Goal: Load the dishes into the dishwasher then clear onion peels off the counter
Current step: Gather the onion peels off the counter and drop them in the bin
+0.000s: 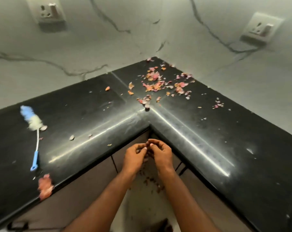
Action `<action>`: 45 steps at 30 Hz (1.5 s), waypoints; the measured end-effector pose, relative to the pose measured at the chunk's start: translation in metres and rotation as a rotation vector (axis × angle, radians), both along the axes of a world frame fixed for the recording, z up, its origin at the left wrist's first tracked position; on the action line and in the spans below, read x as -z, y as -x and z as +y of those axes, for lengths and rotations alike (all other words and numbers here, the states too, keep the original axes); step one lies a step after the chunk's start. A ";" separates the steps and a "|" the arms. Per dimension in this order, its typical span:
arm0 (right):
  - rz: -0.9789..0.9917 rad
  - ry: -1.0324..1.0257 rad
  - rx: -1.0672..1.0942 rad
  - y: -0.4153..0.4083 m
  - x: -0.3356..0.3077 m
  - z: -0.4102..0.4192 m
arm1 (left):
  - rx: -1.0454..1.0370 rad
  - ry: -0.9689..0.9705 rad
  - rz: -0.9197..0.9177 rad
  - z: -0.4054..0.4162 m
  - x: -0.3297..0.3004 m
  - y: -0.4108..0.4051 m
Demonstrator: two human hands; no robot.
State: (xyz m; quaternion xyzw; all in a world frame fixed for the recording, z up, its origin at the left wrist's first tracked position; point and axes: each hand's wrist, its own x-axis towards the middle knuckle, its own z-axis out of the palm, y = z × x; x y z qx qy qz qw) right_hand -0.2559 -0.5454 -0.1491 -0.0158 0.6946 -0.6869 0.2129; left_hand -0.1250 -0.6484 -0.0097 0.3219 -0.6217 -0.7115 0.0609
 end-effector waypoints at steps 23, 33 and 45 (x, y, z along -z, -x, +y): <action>-0.098 0.157 0.480 0.081 -0.135 0.173 | 0.689 0.735 -0.052 0.125 -0.022 0.221; 0.252 -0.538 0.373 0.144 -0.140 0.159 | 1.247 1.474 -0.260 0.105 -0.034 0.373; 0.172 -1.192 -0.161 0.178 -0.126 0.121 | 1.410 1.334 -0.743 0.101 -0.014 0.445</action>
